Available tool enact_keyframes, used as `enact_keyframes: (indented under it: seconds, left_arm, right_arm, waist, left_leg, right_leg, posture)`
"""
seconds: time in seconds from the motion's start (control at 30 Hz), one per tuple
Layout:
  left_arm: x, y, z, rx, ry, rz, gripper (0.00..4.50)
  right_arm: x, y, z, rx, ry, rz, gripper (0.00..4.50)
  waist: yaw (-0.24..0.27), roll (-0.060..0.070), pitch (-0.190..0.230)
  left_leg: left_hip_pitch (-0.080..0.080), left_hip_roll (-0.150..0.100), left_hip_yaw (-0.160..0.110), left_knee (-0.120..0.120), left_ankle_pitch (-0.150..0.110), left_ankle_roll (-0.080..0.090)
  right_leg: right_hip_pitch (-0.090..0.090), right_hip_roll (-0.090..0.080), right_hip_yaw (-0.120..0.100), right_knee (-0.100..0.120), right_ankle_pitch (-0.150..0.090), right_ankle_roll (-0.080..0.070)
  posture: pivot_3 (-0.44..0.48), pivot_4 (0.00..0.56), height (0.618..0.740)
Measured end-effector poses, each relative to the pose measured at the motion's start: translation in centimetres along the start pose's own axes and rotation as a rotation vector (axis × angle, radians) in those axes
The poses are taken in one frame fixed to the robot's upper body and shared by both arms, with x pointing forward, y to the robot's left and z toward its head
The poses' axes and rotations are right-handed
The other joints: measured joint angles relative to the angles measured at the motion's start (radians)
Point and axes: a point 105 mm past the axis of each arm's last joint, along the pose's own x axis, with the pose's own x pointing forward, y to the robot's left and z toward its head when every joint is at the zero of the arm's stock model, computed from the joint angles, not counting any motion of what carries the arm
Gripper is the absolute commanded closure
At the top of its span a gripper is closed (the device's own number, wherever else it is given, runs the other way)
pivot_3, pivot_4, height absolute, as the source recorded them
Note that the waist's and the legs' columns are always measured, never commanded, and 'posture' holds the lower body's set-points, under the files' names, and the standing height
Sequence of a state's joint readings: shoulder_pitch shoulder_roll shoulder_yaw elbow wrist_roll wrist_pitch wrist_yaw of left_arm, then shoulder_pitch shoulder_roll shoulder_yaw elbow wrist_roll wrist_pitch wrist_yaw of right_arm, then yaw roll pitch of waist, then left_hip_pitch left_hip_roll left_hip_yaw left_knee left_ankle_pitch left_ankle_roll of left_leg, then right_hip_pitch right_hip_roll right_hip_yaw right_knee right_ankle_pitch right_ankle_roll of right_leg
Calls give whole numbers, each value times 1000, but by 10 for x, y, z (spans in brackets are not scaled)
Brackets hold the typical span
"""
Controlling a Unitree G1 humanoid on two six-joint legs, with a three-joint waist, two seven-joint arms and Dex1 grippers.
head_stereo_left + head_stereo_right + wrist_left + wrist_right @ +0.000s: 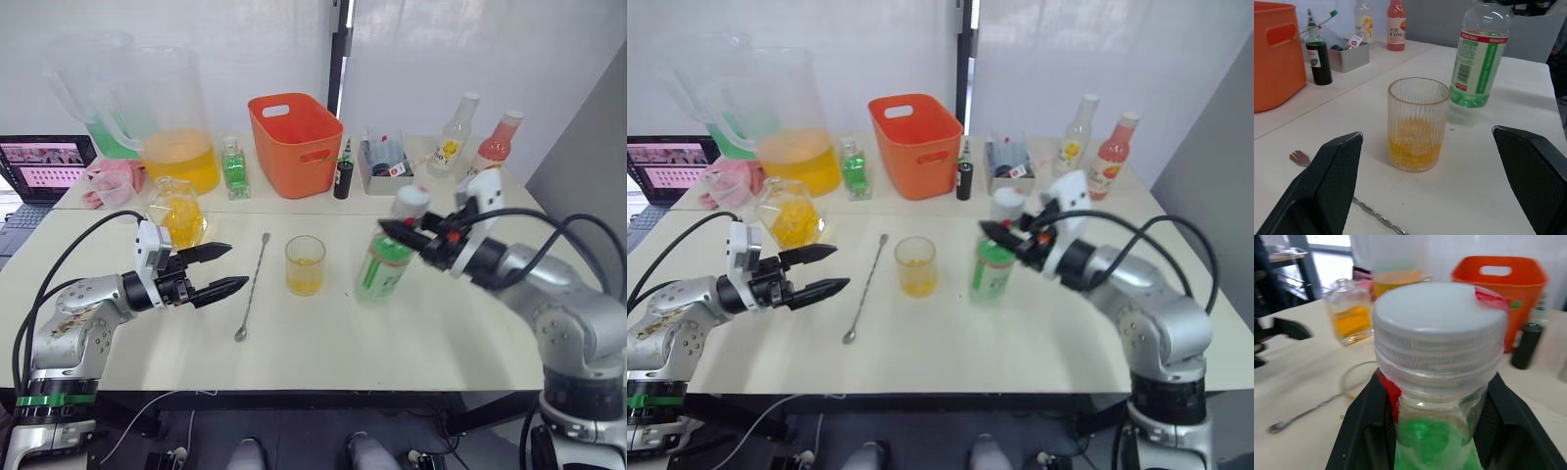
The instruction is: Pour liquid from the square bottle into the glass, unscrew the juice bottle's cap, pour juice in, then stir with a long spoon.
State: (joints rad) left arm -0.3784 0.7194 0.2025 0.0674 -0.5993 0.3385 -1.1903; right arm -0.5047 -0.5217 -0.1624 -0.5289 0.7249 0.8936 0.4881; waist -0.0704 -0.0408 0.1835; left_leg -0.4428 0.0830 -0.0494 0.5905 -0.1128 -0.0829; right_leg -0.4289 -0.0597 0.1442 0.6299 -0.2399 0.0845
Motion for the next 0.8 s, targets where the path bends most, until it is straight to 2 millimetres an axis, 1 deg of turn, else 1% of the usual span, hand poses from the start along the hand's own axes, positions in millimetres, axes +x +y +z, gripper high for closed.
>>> enact_keyframes:
  seconds: [0.13,0.2,0.27,0.37,0.43,0.63,0.8]
  left_arm:
    - [3,-2,-2,-5,12,-42,0]
    - [5,-6,-5,-13,22,-76,0]
    - [5,-9,-6,-14,26,-98,0]
    - [4,-13,-7,-13,54,-129,0]
    - [3,-17,-5,-2,65,-151,0]
    - [0,-30,-8,15,98,-208,0]
    - [-2,-36,-3,44,117,-242,0]
  right_arm:
    - [8,37,-3,31,-9,85,3087]
    - [12,53,-12,50,3,123,3087]
    - [17,63,-22,65,31,150,3087]
    - [23,71,-29,27,51,169,3087]
    - [27,72,-34,3,59,170,3087]
    - [32,78,-35,-46,36,223,3087]
    - [33,78,-37,-71,25,247,3087]
  waist:
    - [1,0,0]
    - [1,0,0]
    - [1,0,0]
    - [1,0,0]
    - [1,0,0]
    - [-2,0,0]
    - [-3,0,0]
  left_leg:
    - [0,0,0,0,0,0]
    - [0,0,0,0,0,0]
    - [-1,0,0,0,0,0]
    - [-1,0,0,1,0,0]
    - [-1,0,0,0,0,0]
    - [0,1,0,0,0,0]
    - [1,1,0,0,0,0]
  right_leg:
    - [0,0,0,0,0,0]
    - [0,0,0,0,0,0]
    - [0,0,0,0,0,0]
    - [0,0,0,0,0,-1]
    - [0,0,0,0,0,-1]
    - [0,0,-1,0,0,-1]
    - [0,0,-1,0,1,-2]
  posture:
    - [0,150,740]
    - [0,150,740]
    - [0,150,740]
    - [0,150,740]
    - [0,150,740]
    - [0,150,740]
    - [0,150,740]
